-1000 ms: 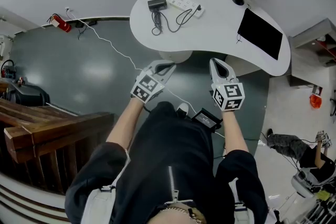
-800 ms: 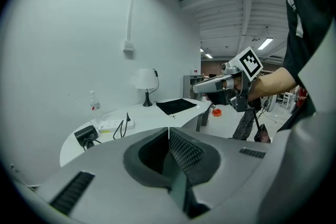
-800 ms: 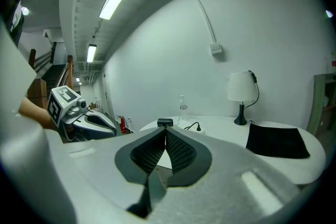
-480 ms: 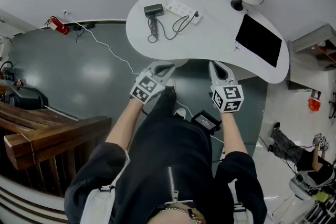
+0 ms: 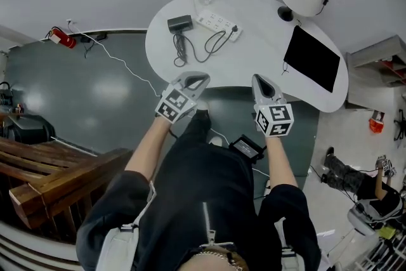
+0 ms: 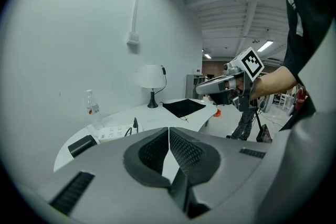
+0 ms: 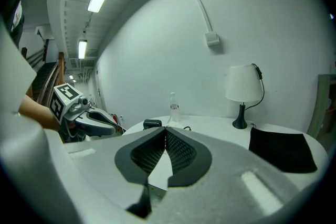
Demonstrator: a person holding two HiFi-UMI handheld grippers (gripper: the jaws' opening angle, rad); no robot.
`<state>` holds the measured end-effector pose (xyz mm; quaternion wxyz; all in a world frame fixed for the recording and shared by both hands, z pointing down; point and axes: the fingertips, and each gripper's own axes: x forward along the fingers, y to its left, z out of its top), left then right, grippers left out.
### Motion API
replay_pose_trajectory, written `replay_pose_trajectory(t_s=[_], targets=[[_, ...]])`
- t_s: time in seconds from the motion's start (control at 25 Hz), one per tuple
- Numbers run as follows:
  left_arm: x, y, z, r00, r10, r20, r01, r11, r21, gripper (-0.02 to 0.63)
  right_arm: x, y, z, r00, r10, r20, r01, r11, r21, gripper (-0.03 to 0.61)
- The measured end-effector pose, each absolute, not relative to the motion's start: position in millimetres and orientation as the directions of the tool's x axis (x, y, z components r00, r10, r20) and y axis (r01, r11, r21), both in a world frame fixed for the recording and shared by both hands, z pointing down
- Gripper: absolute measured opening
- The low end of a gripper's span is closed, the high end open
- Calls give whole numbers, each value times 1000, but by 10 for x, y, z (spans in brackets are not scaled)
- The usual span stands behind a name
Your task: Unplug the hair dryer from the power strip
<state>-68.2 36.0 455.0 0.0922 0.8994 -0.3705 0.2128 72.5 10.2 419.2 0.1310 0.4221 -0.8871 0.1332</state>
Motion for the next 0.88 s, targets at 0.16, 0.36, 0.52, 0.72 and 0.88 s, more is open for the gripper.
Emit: replay_pose_trajectory(t_s=[0.16, 0.36, 0.52, 0.72, 0.88], targets=[[-847, 27, 4574, 642, -616, 456, -697, -717, 13, 14, 602, -198, 4199, -595, -720, 356, -794, 595, -124, 5], [-1048, -370, 4585, 660, -599, 453, -679, -734, 19, 14, 402, -522, 4232, -578, -724, 376, -805, 583, -114, 5], [-1205, -655, 4563, 674, -585, 450, -659, -752, 10, 14, 248, -742, 4215, -560, -731, 389, -815, 571, -101, 5], [-1335, -956, 4568, 692, -561, 454, -629, -777, -2, 15, 126, -980, 4193, -533, -745, 401, -832, 548, -89, 5], [-1373, -1133, 4566, 702, -551, 451, -616, -788, -5, 15, 77, -1109, 4205, -520, -750, 409, -840, 537, -85, 5]])
